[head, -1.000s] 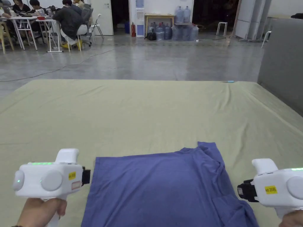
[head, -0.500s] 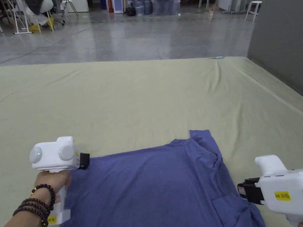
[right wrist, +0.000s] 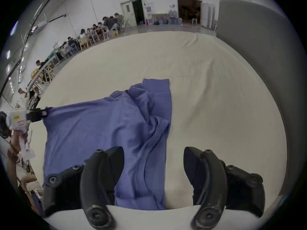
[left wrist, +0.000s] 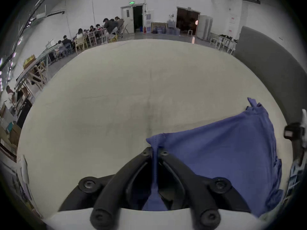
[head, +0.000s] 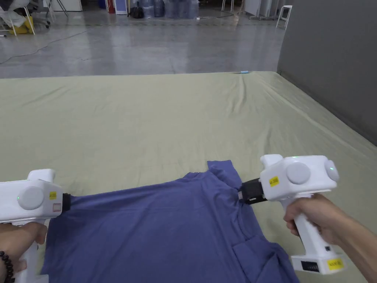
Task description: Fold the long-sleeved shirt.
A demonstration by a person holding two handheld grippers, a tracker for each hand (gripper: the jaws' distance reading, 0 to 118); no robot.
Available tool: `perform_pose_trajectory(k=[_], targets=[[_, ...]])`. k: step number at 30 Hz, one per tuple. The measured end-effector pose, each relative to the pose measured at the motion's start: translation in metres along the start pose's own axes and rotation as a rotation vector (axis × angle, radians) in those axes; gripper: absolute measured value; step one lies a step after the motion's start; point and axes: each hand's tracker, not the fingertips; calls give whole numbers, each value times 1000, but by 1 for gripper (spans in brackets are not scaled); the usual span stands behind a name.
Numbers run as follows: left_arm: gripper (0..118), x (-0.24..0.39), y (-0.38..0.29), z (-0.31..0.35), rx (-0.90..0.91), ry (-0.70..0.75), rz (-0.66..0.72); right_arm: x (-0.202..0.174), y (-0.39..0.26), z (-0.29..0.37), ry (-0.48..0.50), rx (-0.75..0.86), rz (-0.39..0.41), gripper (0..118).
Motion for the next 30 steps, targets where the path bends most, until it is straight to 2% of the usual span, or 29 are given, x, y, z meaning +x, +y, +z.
perform_pose_trajectory(k=[6, 7, 8, 9, 11, 12, 16, 18, 24, 28, 30], targets=[[0, -5, 3, 15, 25, -17, -12, -7, 32, -69, -74, -110, -17, 73], [0, -5, 3, 16, 26, -19, -15, -9, 34, -78, -85, -125, -18, 67], [0, -5, 3, 15, 26, -21, -17, -11, 35, -84, -89, -133, -11, 53], [0, -5, 4, 14, 25, -21, -19, -12, 36, -89, -86, -140, -5, 33], [0, -5, 4, 14, 22, -23, -28, -18, 34, -95, -88, -160, 7, 24], [0, -4, 4, 14, 20, -22, -33, -21, 35, -93, -115, -154, 43, 3], [0, -7, 7, 25, 34, -23, -42, -28, 41, -56, -104, -122, 54, 2], [0, -12, 15, 43, 92, -41, -29, -30, 50, -25, -72, -51, 98, 2], [0, -25, 62, 135, 302, -89, 27, -47, 93, 98, -2, 133, 181, 3], [0, -31, 107, 202, 452, -76, 19, -62, 135, 176, -10, 278, 239, 2], [0, -34, 136, 231, 521, -74, 29, -69, 161, 213, -24, 348, 243, 3]])
